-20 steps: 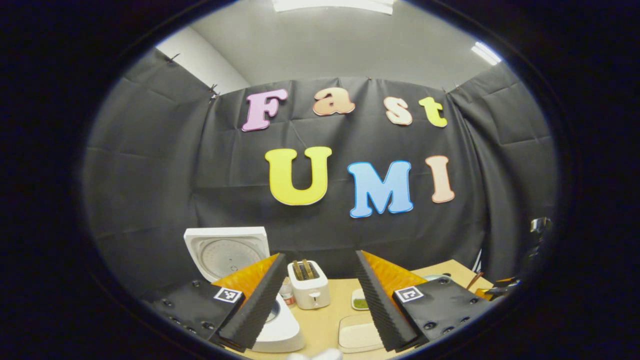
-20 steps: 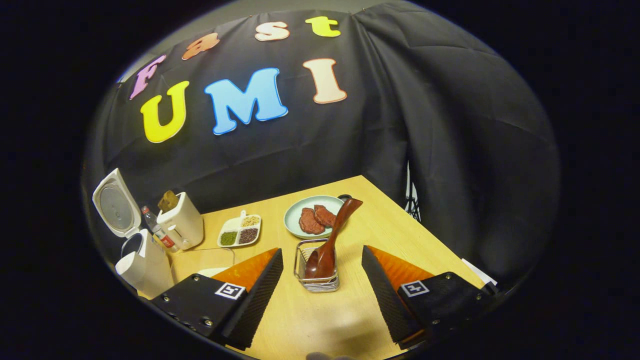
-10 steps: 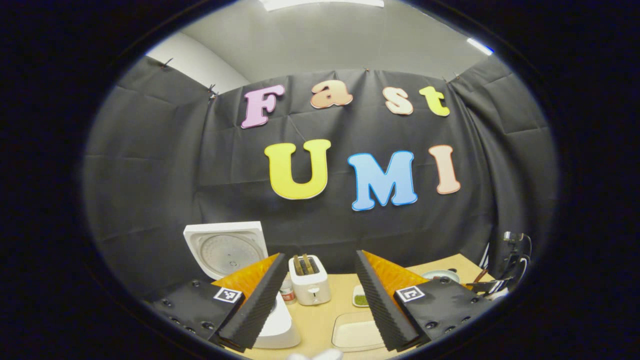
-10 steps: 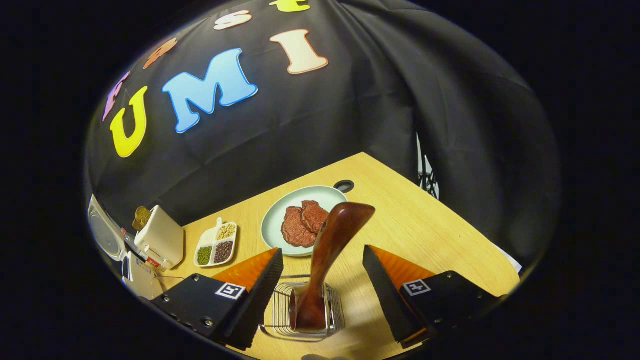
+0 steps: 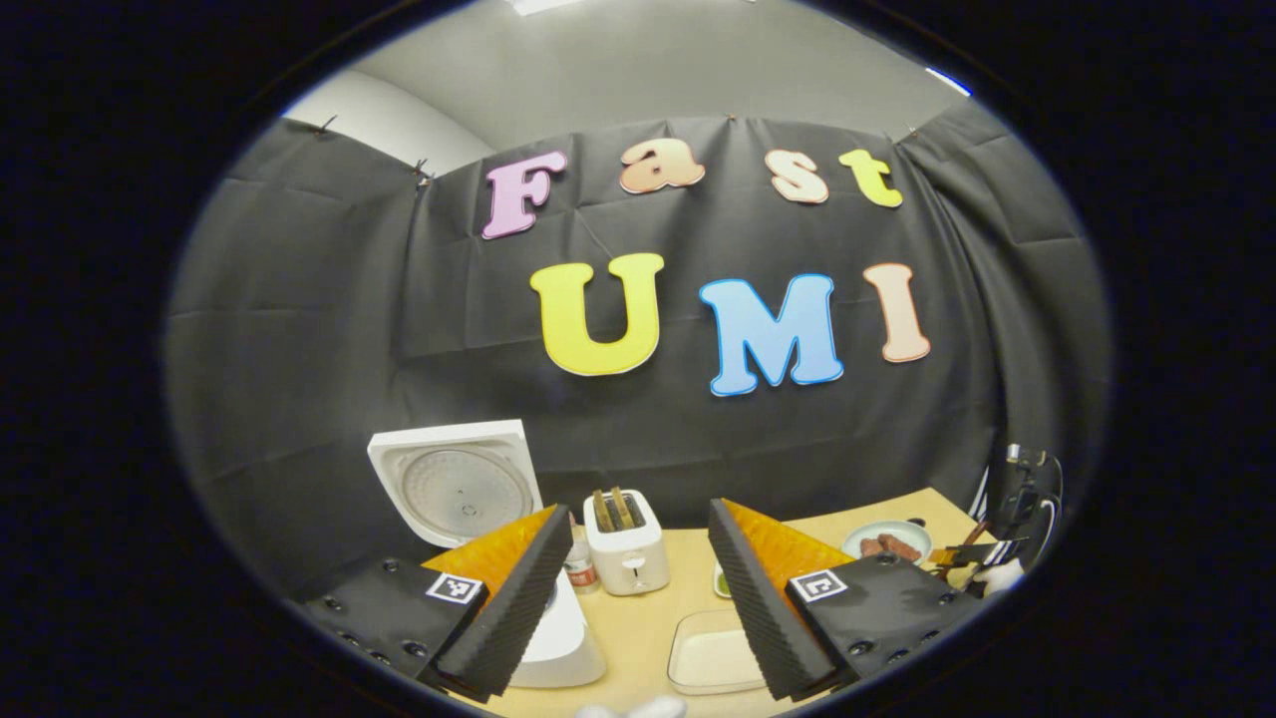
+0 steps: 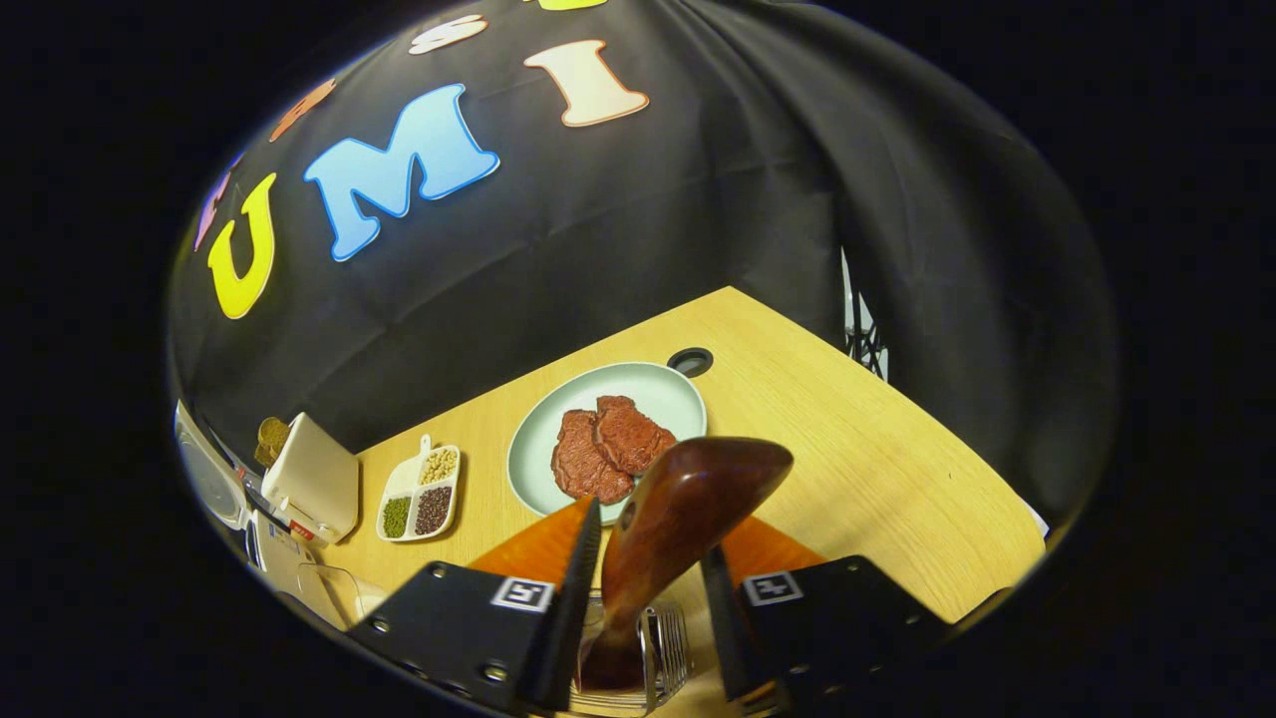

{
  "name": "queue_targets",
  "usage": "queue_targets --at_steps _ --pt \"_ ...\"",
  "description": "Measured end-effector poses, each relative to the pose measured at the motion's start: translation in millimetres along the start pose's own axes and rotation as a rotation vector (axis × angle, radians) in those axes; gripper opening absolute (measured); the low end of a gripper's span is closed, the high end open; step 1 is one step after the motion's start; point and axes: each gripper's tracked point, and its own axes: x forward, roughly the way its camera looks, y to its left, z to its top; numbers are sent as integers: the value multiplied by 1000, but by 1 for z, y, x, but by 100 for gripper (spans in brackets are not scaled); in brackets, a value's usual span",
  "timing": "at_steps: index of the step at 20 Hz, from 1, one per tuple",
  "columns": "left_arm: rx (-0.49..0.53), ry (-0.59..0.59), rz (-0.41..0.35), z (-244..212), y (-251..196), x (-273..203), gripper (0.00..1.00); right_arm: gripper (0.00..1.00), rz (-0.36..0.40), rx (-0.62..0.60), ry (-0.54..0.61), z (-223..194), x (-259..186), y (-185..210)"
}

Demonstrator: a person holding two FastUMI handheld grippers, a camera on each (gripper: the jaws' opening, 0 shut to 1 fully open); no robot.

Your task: Close the left gripper, press the button to open the rice cooker; take a wooden spoon from the chopstick holder with the right hand, scoop a spoonful of rice and pour it into the rice cooker, then put the wooden spoon back into the chopstick holder.

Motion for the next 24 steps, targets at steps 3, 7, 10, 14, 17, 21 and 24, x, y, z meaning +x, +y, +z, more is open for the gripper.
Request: queue_targets --at_steps 3,7,10,14,17,21,24 --pt "6 -4 -1 2 5 4 95 20 13 5 3 -2 -3 9" --pt "0 1 -4 1 15 5 98 20 4 -8 -19 3 -9 13" --pt "-10 2 -6 2 27 5 97 20 -15 -78 -49 14 -22 23" --pt "-18 -7 -3 2 52 3 97 20 -32 -219 -149 56 -55 49" --pt "-44 -15 -3 7 74 2 98 19 -26 -277 -205 90 -85 81" --pt "-65 -24 19 11 108 -6 99 19 37 -358 -259 113 -124 150" --pt "-88 -41 39 11 133 -13 96 16 107 -419 -278 103 -147 209"
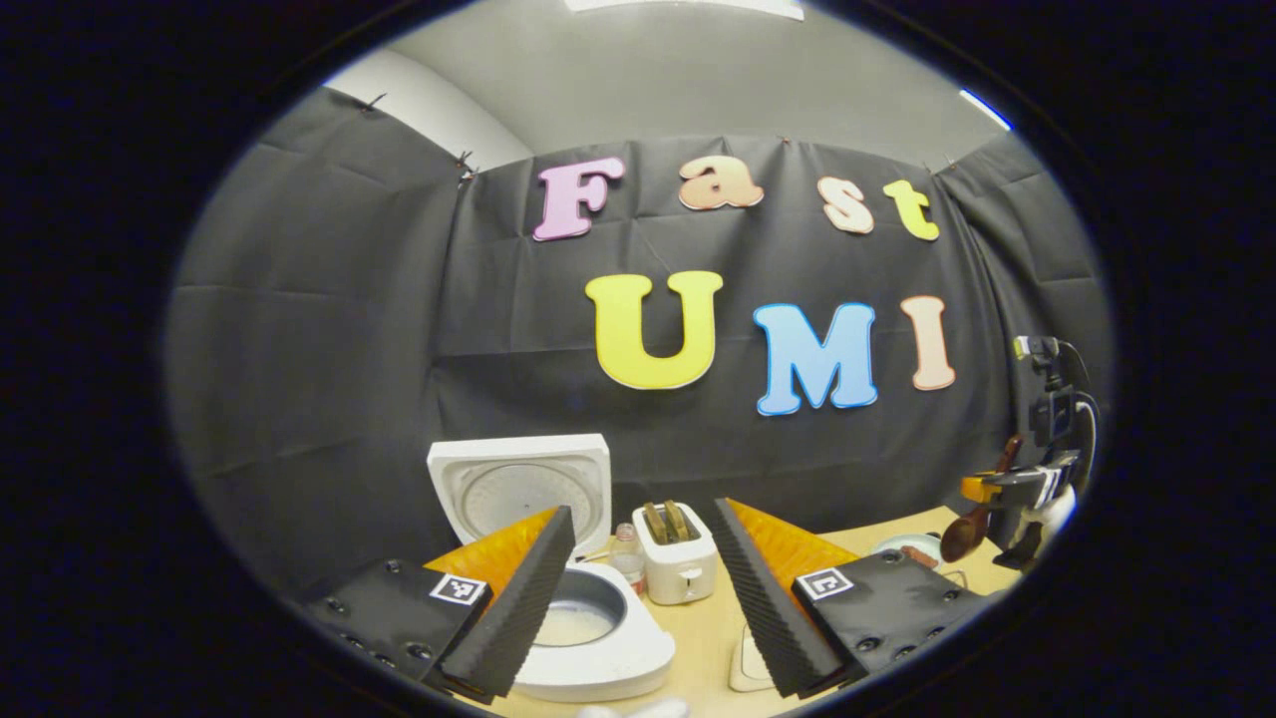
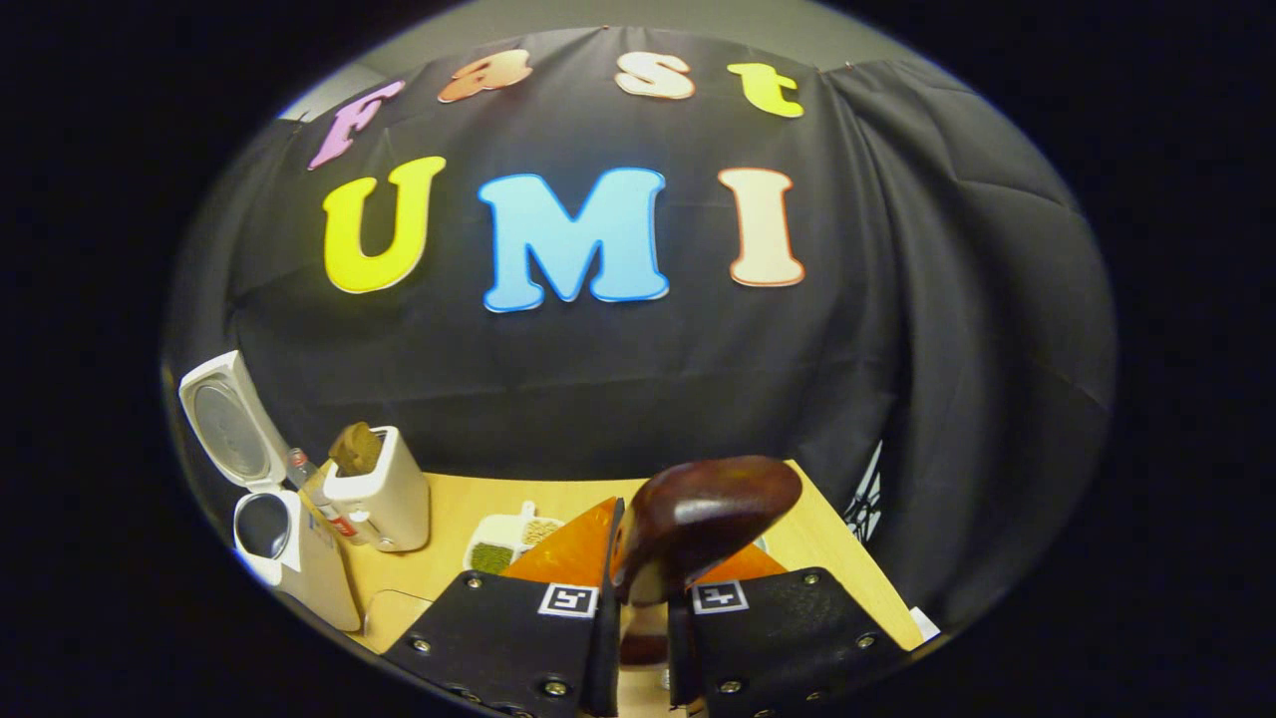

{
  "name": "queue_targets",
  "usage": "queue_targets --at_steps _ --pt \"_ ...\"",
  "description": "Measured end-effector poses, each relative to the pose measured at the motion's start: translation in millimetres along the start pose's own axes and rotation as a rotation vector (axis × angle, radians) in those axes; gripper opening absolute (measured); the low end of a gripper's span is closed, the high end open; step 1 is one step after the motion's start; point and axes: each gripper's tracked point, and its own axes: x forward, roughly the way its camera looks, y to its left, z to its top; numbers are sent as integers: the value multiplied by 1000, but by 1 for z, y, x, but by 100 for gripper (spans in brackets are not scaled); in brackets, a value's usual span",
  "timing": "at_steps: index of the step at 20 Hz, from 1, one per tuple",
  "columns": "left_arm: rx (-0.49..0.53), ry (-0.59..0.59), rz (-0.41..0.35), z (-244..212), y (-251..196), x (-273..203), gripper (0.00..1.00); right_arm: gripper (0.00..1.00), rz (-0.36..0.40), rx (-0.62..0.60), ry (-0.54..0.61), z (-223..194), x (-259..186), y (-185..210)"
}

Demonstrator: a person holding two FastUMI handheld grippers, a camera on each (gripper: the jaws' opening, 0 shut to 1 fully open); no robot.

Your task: Close the left gripper, press the button to open the rice cooker; take a wooden spoon from the chopstick holder with the right hand, scoop a spoonful of rice and pour it into the rice cooker, then put the wooden spoon back into the chopstick holder.

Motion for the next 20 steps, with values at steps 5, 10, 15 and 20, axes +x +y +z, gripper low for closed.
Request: queue_targets --at_steps 5,10,15,20 --pt "1 -9 29 -5 31 -18 95 19 123 -160 7 -25 -18 102" --pt "-14 21 33 -19 46 -31 95 20 176 -408 34 -90 -20 162" --pt "-1 26 50 -25 61 -38 95 20 164 -629 32 -135 -6 174" --pt "14 25 45 -30 63 -38 95 20 142 -740 73 -167 15 171"
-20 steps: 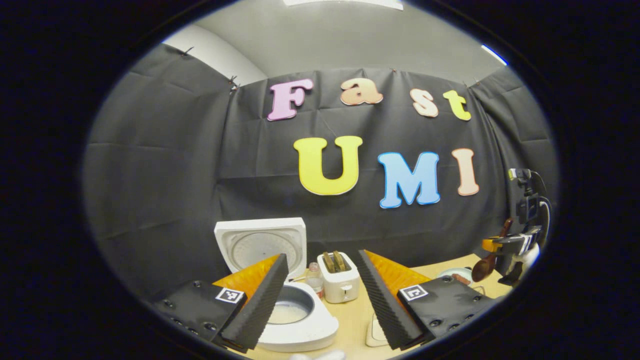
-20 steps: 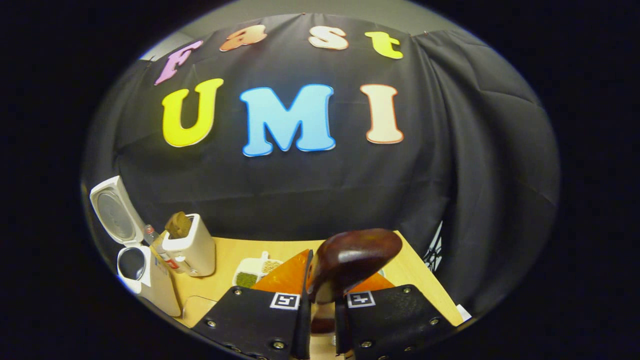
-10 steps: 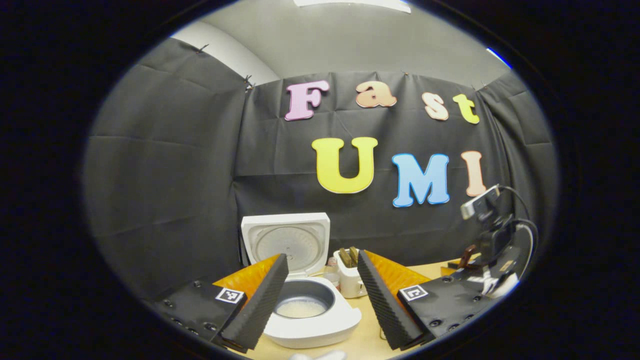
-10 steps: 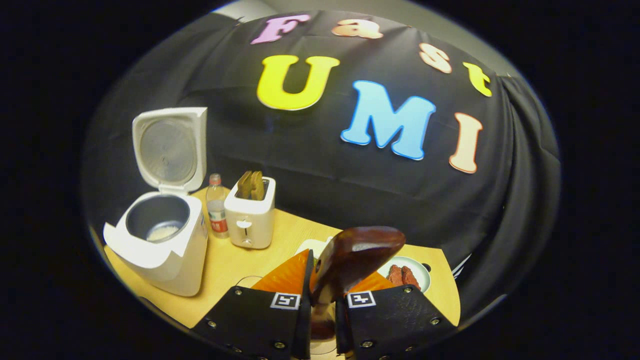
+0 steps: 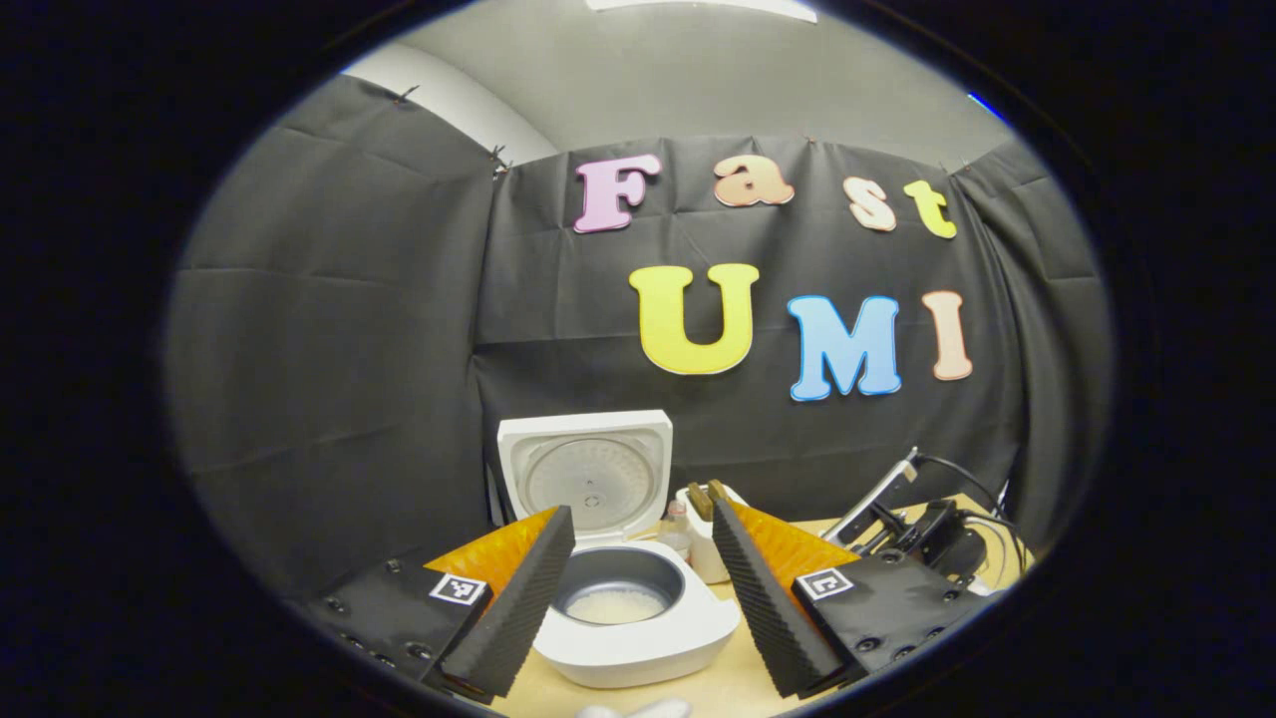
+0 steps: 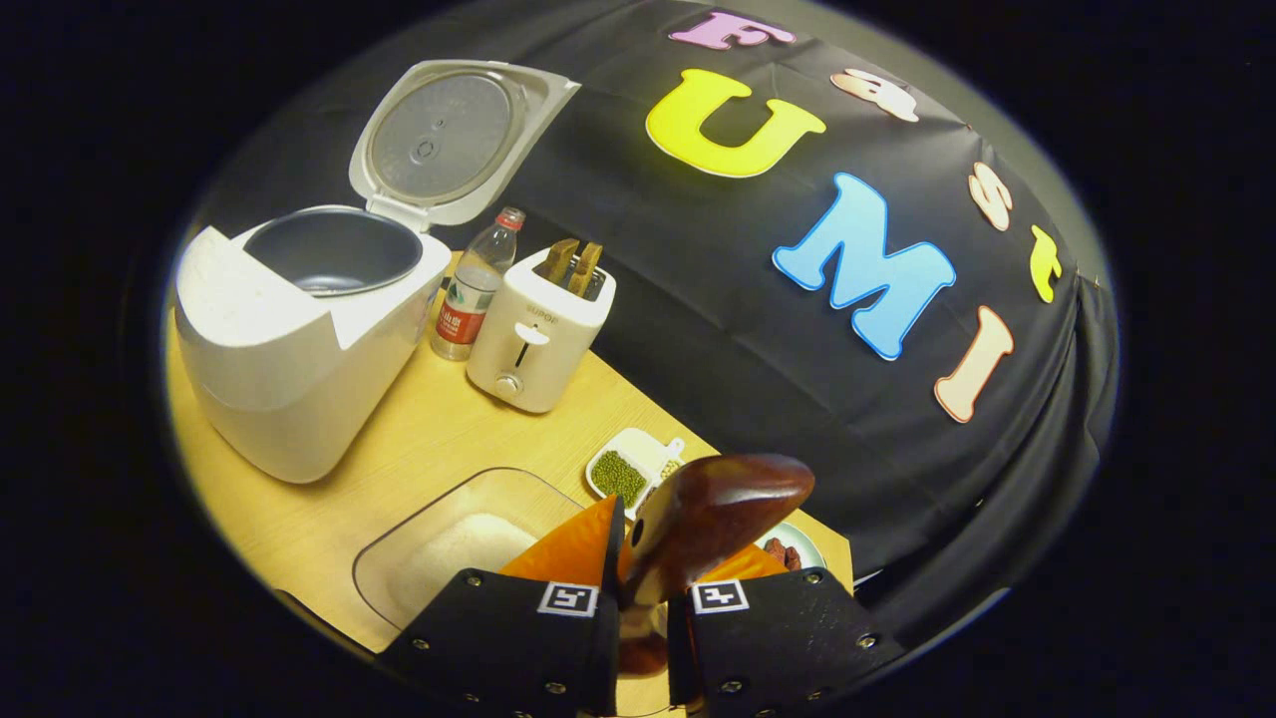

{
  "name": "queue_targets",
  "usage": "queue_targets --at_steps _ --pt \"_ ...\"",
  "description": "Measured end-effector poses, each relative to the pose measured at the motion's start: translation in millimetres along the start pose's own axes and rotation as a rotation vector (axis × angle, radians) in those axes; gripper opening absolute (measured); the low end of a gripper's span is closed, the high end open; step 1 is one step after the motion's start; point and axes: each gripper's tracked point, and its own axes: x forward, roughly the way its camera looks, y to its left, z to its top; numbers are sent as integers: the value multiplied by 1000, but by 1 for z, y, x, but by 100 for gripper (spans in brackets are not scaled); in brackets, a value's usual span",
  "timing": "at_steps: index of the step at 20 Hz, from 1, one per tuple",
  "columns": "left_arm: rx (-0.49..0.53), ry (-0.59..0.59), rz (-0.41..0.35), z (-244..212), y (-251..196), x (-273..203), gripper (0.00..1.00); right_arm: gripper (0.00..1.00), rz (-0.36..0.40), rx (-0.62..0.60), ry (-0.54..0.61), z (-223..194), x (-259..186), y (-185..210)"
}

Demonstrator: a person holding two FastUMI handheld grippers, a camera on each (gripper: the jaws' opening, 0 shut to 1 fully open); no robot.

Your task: Close the left gripper, press the button to open the rice cooker; take a wooden spoon from the chopstick holder with the right hand, scoop a spoonful of rice and pour it into the rice cooker, then put the wooden spoon back into the chopstick holder.

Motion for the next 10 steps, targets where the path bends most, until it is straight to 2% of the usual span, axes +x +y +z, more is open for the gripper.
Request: queue_targets --at_steps 5,7,10 --pt "5 14 6 -8 9 1 96 20 31 -9 77 -28 14 23" --pt "6 15 12 -9 13 2 99 20 65 45 104 -35 14 34" --pt "-1 27 16 -13 18 5 99 20 101 124 134 -37 14 48"
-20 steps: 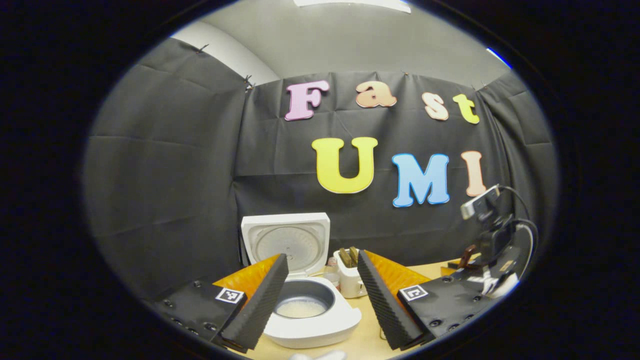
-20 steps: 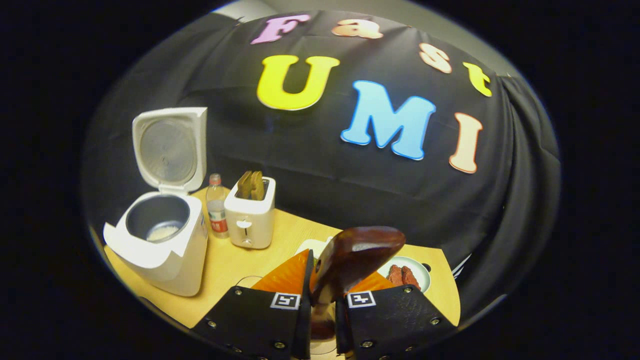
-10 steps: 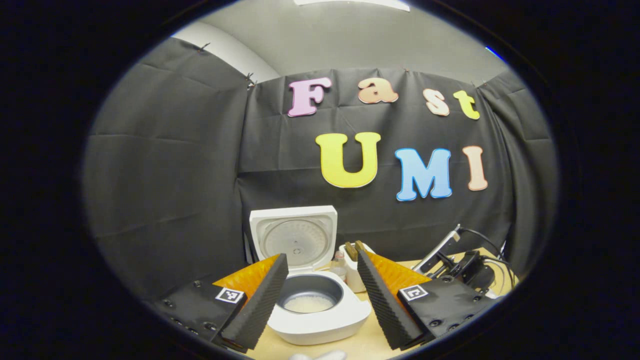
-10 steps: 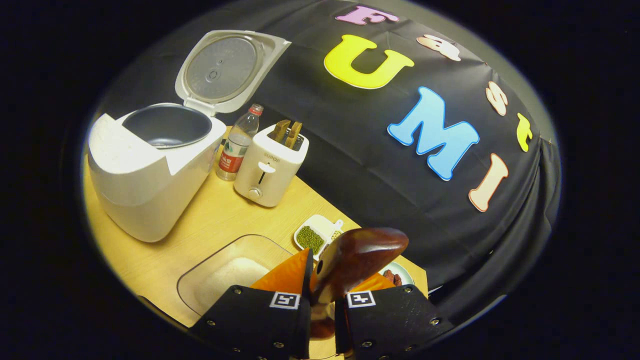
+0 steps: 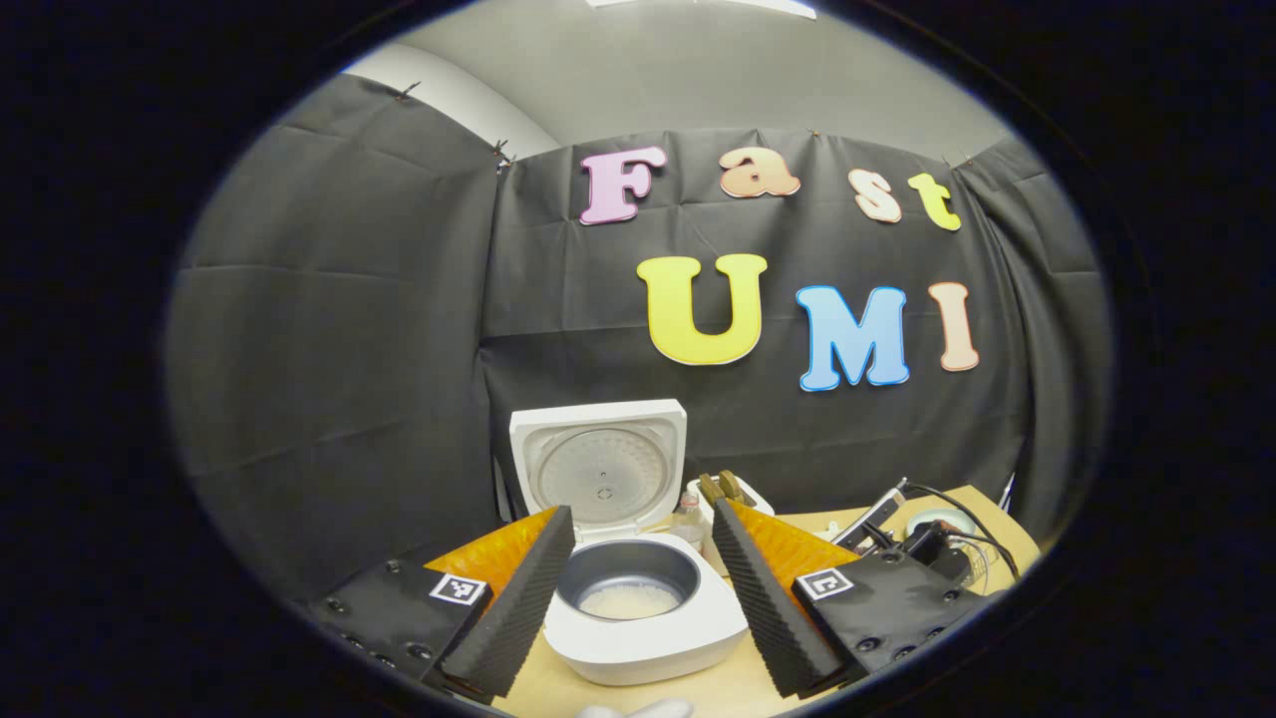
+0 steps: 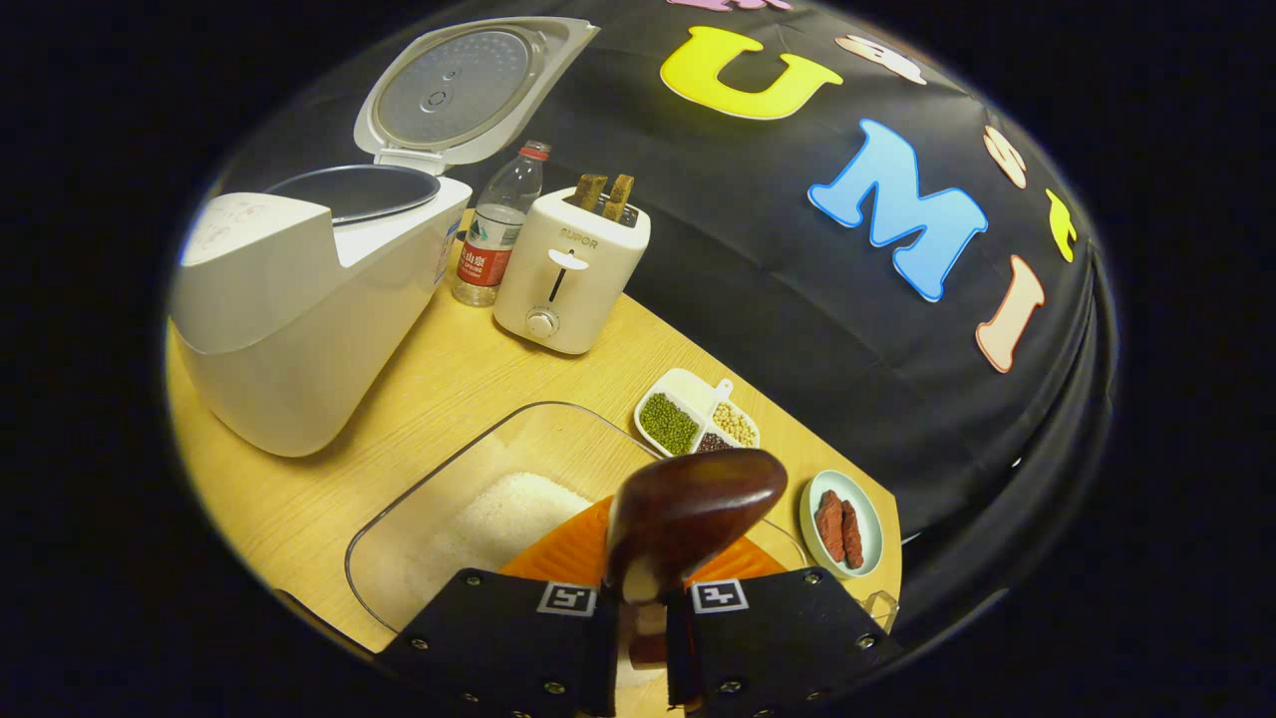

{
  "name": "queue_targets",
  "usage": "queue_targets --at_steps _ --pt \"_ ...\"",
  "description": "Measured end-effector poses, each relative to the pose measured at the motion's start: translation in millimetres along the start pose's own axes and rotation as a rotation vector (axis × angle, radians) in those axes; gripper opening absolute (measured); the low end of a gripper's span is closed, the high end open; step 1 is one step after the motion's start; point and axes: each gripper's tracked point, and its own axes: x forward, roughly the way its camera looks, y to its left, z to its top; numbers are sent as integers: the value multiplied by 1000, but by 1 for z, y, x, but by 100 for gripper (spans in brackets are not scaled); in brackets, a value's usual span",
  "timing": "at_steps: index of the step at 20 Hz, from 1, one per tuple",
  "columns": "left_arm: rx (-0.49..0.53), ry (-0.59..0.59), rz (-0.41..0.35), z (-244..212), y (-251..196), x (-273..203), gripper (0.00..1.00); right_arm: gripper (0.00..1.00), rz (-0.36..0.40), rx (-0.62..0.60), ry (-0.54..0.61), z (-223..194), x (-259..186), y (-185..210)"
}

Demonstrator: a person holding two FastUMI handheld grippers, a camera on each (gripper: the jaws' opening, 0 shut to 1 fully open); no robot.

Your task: Close the left gripper, press the button to open the rice cooker; take a wooden spoon from the chopstick holder with the right hand, scoop a spoonful of rice and pour it into the rice cooker, then put the wooden spoon back into the chopstick holder.

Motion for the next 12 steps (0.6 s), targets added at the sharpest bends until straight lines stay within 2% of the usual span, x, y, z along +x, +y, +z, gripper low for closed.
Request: queue_targets --at_steps 6,11,12 --pt "18 17 14 -5 10 -2 99 20 49 132 24 4 3 20" --pt "23 27 27 -6 19 -6 94 21 123 321 27 21 -2 35" --pt "22 29 29 -6 20 -6 99 21 140 361 29 23 -2 38"
